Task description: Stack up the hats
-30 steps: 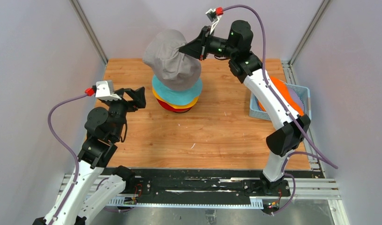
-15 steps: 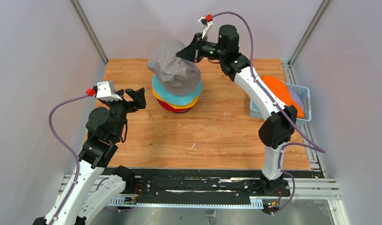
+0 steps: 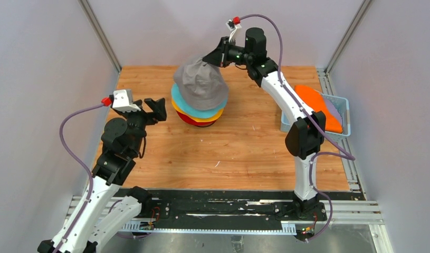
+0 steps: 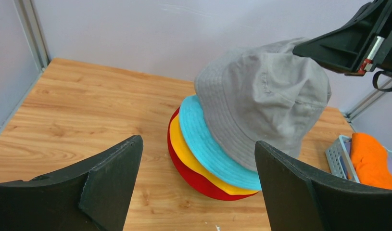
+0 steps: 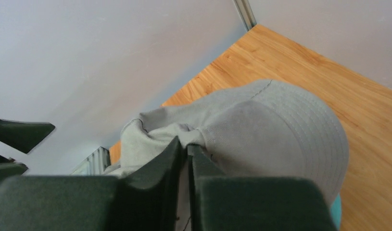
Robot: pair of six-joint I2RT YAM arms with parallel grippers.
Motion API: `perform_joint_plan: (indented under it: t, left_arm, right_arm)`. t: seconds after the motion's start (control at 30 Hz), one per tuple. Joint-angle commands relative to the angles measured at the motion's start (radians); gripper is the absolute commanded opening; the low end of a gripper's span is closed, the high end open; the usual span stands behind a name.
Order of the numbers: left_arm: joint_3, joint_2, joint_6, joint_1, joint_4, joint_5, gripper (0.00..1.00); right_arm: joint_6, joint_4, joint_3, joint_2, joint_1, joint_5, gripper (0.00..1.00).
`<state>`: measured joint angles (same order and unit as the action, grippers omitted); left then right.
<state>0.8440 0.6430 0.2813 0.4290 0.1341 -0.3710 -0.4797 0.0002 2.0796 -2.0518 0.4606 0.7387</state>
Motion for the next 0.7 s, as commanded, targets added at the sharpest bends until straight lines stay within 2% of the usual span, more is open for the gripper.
perform_joint_plan:
  t: [0.0,0.07,0.13,0.37,0.57,0.67]
  left_arm:
    - [-0.025,0.04,0.009,0.006,-0.076,-0.009,0.91]
    - [-0.031,0.061,0.016,0.006,-0.096,-0.017,0.93]
    - [-0.043,0.087,0.023,0.006,-0.131,-0.019,0.95]
    - [-0.059,0.163,0.018,0.0,-0.26,-0.076,1.0]
    - [-0.012,0.269,0.037,-0.042,-0.344,-0.013,1.0]
    - [0.036,0.358,0.046,-0.053,-0.374,0.005,1.0]
  right_arm:
    - [-0.017,0.039,0.104,-0.054,-0.029,0.046,0.26]
    - [-0.015,0.044,0.114,-0.068,-0.032,0.061,0.53]
    - [-0.009,0.066,0.088,-0.053,-0.041,0.042,0.66]
    - [-0.08,0.222,-0.08,0.076,-0.134,0.041,0.71]
    - [-0.073,0.31,-0.352,0.244,-0.185,0.02,0.73]
    - [-0.054,0.31,-0.417,0.284,-0.182,0.013,0.73]
